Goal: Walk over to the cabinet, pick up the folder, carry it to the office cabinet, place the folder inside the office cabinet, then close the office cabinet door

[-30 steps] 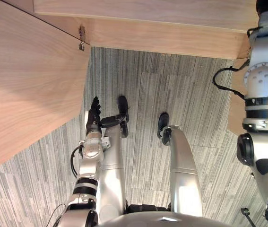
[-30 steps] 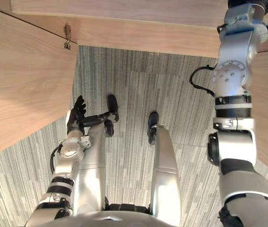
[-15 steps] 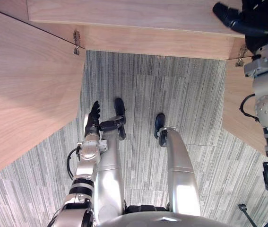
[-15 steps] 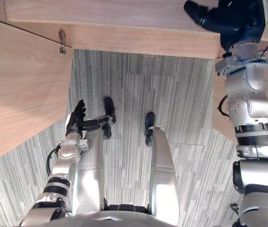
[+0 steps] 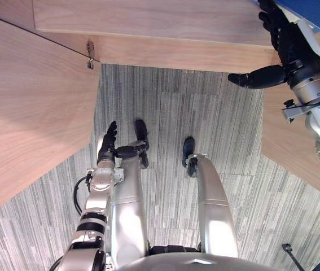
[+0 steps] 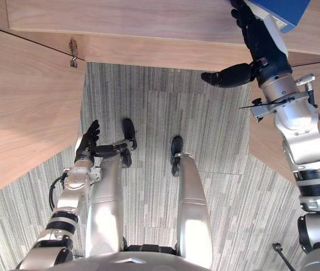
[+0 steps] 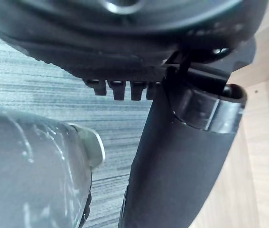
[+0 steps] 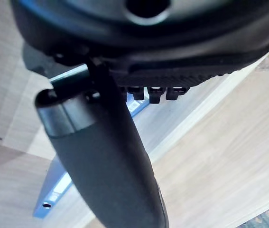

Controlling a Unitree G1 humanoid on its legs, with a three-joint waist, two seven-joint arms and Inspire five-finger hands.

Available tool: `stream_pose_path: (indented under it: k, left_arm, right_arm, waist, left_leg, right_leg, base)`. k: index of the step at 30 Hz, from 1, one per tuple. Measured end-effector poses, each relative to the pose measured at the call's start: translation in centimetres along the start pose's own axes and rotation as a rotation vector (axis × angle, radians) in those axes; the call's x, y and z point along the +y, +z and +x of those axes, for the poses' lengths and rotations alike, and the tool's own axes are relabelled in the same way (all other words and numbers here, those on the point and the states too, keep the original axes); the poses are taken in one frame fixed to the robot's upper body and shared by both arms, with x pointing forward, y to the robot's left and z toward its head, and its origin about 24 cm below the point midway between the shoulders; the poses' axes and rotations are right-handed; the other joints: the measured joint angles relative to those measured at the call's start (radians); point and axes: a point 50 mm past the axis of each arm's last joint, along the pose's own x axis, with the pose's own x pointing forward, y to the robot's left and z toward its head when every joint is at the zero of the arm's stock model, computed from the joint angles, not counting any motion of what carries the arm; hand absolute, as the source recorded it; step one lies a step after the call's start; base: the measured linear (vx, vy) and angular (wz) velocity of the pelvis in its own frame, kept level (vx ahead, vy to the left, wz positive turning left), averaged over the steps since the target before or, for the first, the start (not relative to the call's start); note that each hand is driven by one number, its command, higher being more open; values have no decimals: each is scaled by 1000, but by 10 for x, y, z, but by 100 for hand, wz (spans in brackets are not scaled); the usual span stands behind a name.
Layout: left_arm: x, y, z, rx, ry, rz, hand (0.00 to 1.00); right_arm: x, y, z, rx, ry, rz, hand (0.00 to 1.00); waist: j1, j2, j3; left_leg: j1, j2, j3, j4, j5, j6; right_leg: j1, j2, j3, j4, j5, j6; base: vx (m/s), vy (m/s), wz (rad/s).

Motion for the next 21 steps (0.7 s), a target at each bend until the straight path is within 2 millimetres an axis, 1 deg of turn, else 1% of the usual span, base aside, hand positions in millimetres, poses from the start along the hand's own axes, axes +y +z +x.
stream_pose_path:
  k: [4,6,9,11,12,14,16,21]
  left_arm:
    - [2,7,1,-29,5,-3,100]
    - [3,12,1,-49,11,-7,100]
    - [3,16,1,-67,12,-10,100]
    - [1,17,1,-72,13,-14,100]
    - [1,17,1,-72,14,-15,100]
    - [-3,17,1,-70,26,-33,100]
    - [-6,17,0,-67,27,-45,100]
    - [-15,16,-1,-62,32,-60,100]
  right_arm:
    - [7,1,-6,-4,8,-98,100]
    - [10,1,-8,-11,-34,-144,100]
    - [12,2,-11,-23,-139,-134,100]
    - [9,5,-13,-39,-253,-99,100]
    - [9,6,-14,-44,-282,-86,0]
    - [10,10,-16,-61,-397,-17,0]
    - [14,12,-16,-68,-455,38,0]
    - [25,15,-11,-75,-530,140,0]
  waist:
    - [0,0,0]
    - [-1,0,0]
    - [-1,0,0]
    - [-1,0,0]
    - [-2,0,0]
    - [-2,0,0]
    - [-3,0,0]
    - [-3,0,0]
  left_leg:
    - [0,0,0,-2,0,0]
    - [-1,0,0,-2,0,0]
    - [-3,0,0,-3,0,0]
    - [-6,0,-1,-3,0,0]
    - [-7,0,-1,-3,0,0]
    - [-8,0,-1,-3,0,0]
    - [-9,0,-2,-2,0,0]
    - [-10,0,-2,-2,0,0]
  right_leg:
    - [0,0,0,-3,0,0]
    - [0,0,-1,-5,0,0]
    - [-1,1,-1,-6,0,0]
    - [-3,1,-2,-7,0,0]
    - [-3,1,-3,-8,0,0]
    - [-3,1,-3,-9,0,0]
    - [-3,1,-4,-8,0,0]
    - [-5,1,-3,-6,0,0]
  base:
    - [15,33,0]
    - [17,32,0]
    - [12,21,0]
    - [19,37,1]
    - [21,41,1]
    - [10,21,0]
    - [14,37,0]
    - [3,13,0]
